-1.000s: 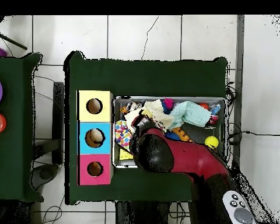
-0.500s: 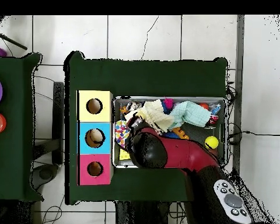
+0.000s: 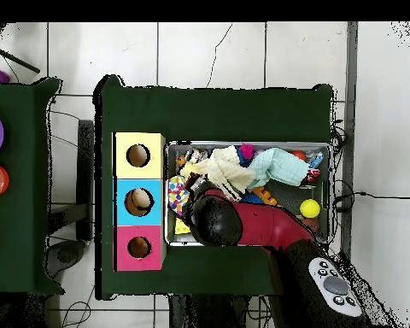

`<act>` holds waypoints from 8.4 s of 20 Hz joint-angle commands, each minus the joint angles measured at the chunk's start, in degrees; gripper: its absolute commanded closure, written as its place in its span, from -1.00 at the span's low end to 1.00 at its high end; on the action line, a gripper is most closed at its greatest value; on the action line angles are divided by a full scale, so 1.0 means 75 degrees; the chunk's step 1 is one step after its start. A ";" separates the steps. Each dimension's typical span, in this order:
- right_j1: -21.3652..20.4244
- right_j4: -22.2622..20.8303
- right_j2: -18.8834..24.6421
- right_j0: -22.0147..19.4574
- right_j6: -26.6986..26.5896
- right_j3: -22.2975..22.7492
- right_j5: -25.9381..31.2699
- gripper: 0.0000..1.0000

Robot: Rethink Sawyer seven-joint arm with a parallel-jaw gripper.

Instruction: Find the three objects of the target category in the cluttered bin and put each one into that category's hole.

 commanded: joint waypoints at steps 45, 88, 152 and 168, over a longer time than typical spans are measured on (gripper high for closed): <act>0.1782 0.5809 -0.1801 0.2463 0.3336 -0.0038 -0.1540 -1.00; 0.1180 0.7850 -0.2409 0.3570 0.2688 0.0047 -0.0878 -1.00; 0.2504 0.7818 -0.1447 0.3153 0.2511 -0.0404 -0.2845 -1.00; 0.1955 0.8544 -0.2139 0.3806 0.2307 -0.0361 -0.1955 1.00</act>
